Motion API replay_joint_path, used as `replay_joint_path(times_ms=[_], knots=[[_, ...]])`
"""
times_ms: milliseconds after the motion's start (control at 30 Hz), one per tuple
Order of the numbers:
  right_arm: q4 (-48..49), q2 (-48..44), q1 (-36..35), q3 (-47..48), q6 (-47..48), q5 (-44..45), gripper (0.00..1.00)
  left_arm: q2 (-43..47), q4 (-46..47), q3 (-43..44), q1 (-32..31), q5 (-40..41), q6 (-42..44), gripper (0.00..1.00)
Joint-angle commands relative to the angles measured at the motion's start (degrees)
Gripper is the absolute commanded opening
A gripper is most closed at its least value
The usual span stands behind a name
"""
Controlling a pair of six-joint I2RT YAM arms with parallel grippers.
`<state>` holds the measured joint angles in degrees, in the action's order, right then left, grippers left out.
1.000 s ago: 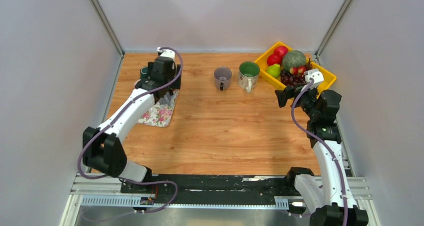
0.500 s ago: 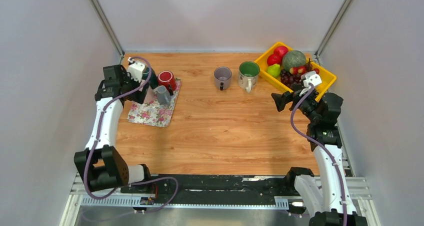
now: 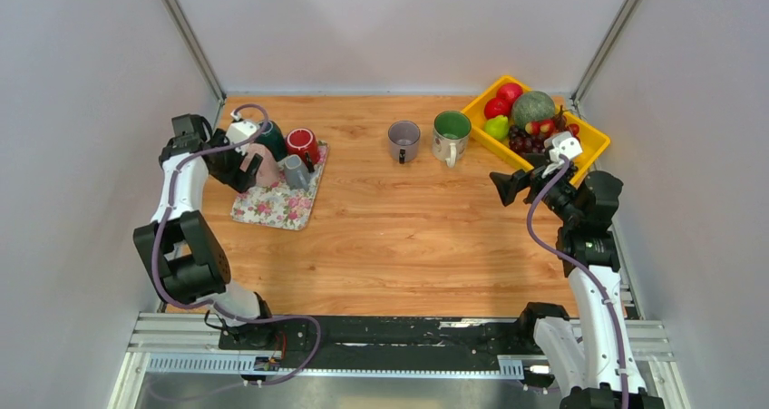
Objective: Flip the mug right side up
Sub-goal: Turn over the cup on the tray.
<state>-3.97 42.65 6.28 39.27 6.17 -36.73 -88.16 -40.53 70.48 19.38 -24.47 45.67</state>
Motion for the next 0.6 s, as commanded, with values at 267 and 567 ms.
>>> replay_joint_path(times_ms=[267,567], knots=[[1.89,0.1,-0.25,-0.15,1.78,-2.82,1.0,-11.1,-0.8,9.03,5.87,-9.11,8.94,0.84],[1.54,1.0,-0.31,-0.07,2.3,-3.17,1.0,-18.45,-2.32,15.28,6.11,-13.26,11.6,0.74]])
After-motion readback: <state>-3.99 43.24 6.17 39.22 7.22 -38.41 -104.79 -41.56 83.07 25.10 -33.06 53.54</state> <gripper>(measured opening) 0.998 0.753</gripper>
